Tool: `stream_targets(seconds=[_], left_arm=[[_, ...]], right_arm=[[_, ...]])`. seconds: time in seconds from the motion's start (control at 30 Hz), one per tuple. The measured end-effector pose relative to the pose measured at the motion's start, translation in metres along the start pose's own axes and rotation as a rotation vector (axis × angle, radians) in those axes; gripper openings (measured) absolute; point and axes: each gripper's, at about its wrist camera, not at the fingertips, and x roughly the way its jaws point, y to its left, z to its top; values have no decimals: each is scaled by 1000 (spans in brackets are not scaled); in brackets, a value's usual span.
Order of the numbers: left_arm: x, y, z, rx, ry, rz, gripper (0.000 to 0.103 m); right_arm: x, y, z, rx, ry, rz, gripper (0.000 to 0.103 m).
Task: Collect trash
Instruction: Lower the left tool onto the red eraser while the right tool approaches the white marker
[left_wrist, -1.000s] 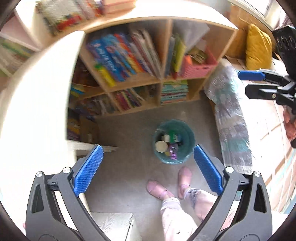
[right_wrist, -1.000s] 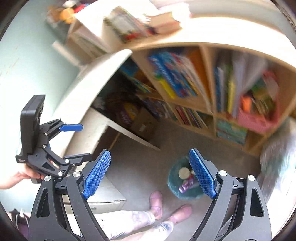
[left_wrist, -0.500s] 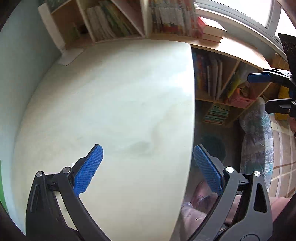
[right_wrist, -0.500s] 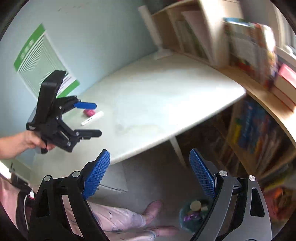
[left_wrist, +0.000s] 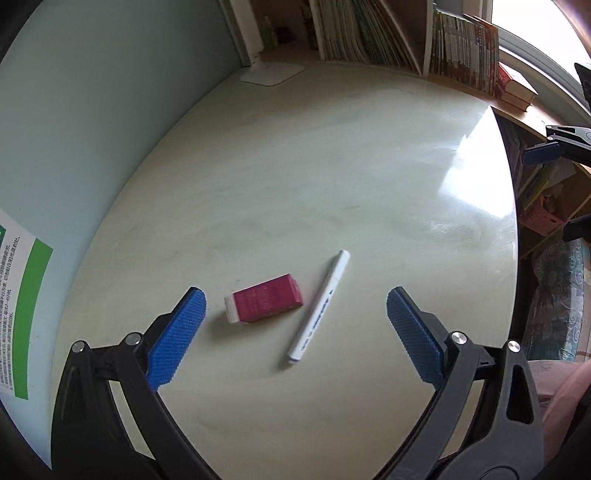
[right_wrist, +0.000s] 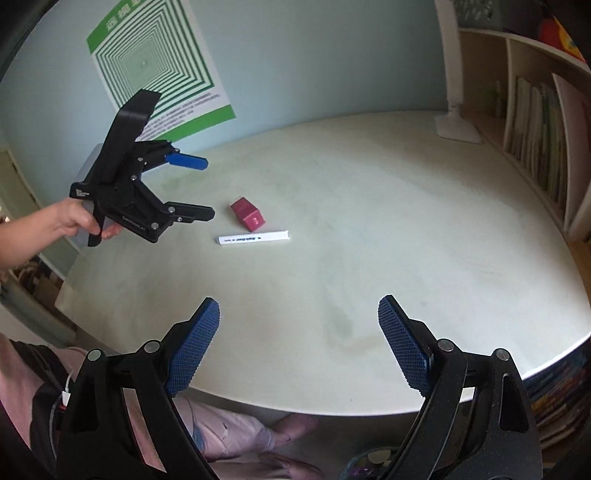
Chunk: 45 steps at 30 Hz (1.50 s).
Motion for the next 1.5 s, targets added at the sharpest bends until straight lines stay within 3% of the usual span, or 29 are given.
stream_targets(seconds=[0.3, 0.47, 0.77, 0.93, 1.07, 1.33, 1.4, 1.47, 1.5], left_arm=[[18, 29, -13, 11, 36, -7, 96], [35, 43, -17, 20, 73, -53, 96], [70, 56, -23, 164, 141, -55, 96], [80, 58, -21, 223, 145, -131, 96], [90, 54, -20, 310, 144, -143, 96], [109, 52, -8, 359, 160, -230, 94], [112, 53, -7, 353, 165, -257, 90], [111, 53, -6, 353, 149, -265, 87], [111, 53, -5, 353, 138, -271, 85]], right_arm=[[45, 12, 25, -102, 93, 35, 87], [74, 17, 39, -144, 142, 56, 87], [123, 24, 55, -216, 238, 101, 87], [146, 26, 63, -260, 275, 125, 87], [164, 30, 68, -297, 311, 141, 87], [193, 45, 75, -423, 337, 144, 86], [196, 49, 73, -446, 339, 143, 82], [200, 54, 68, -484, 343, 129, 69], [199, 57, 65, -505, 333, 115, 67]])
